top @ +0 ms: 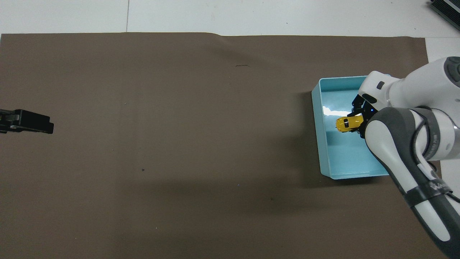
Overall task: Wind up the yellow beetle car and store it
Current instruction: 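Lift the car over the box rim with the right gripper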
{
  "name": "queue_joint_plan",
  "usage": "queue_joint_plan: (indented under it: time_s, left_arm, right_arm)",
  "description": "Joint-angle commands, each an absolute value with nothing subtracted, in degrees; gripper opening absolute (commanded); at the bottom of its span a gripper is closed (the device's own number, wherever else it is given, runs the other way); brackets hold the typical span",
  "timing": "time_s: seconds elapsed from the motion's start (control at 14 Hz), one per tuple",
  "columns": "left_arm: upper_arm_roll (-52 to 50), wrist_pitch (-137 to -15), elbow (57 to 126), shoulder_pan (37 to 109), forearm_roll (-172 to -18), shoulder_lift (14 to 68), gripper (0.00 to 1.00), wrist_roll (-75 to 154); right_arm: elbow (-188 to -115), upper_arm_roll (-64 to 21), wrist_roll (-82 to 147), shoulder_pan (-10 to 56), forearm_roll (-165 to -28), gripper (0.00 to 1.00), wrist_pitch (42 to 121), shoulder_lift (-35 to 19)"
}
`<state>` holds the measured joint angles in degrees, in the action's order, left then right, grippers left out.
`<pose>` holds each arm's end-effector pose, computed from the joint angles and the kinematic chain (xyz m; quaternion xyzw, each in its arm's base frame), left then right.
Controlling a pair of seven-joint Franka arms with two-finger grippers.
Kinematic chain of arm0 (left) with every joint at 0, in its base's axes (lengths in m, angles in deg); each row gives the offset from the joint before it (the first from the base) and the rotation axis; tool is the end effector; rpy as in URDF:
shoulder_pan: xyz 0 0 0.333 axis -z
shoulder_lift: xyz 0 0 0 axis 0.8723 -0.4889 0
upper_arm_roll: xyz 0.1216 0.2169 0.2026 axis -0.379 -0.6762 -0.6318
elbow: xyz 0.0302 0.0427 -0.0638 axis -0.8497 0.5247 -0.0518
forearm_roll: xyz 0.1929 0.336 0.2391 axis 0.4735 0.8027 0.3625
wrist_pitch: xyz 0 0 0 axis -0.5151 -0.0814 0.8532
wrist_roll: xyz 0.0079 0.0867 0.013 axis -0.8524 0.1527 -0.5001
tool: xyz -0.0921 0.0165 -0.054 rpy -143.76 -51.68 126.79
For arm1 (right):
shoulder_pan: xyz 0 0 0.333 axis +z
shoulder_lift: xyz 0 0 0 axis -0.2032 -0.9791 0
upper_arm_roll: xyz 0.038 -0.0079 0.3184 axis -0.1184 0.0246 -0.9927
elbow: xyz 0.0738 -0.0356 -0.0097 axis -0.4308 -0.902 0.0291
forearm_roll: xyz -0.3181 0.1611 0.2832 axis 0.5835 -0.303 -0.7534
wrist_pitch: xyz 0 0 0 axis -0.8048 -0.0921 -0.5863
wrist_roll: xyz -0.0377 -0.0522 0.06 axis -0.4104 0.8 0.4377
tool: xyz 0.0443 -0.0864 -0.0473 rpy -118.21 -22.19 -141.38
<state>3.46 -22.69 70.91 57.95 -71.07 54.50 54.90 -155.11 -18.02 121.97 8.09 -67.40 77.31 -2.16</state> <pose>0.5869 -0.0522 0.6698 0.9992 -0.0385 -0.0010 0.0099 0.6516 0.0062 0.3989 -0.6608 -0.7498 0.0045 0.0347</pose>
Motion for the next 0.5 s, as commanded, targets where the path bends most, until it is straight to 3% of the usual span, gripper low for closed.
queue_joint_plan:
  time_s: [0.0, 0.43]
  left_arm:
    - [3.9, -22.0, 71.34, 56.77, -71.84, 55.21, 1.0, 55.81]
    - [3.9, -21.92, 71.34, 56.77, -71.84, 55.21, 1.0, 55.81]
  right_arm:
    - [-156.9, -18.39, 124.74, 6.54, -68.96, 0.05, 77.37, -0.53]
    - [-160.58, -18.3, 124.04, 6.54, -68.78, 0.05, 81.5, 0.27]
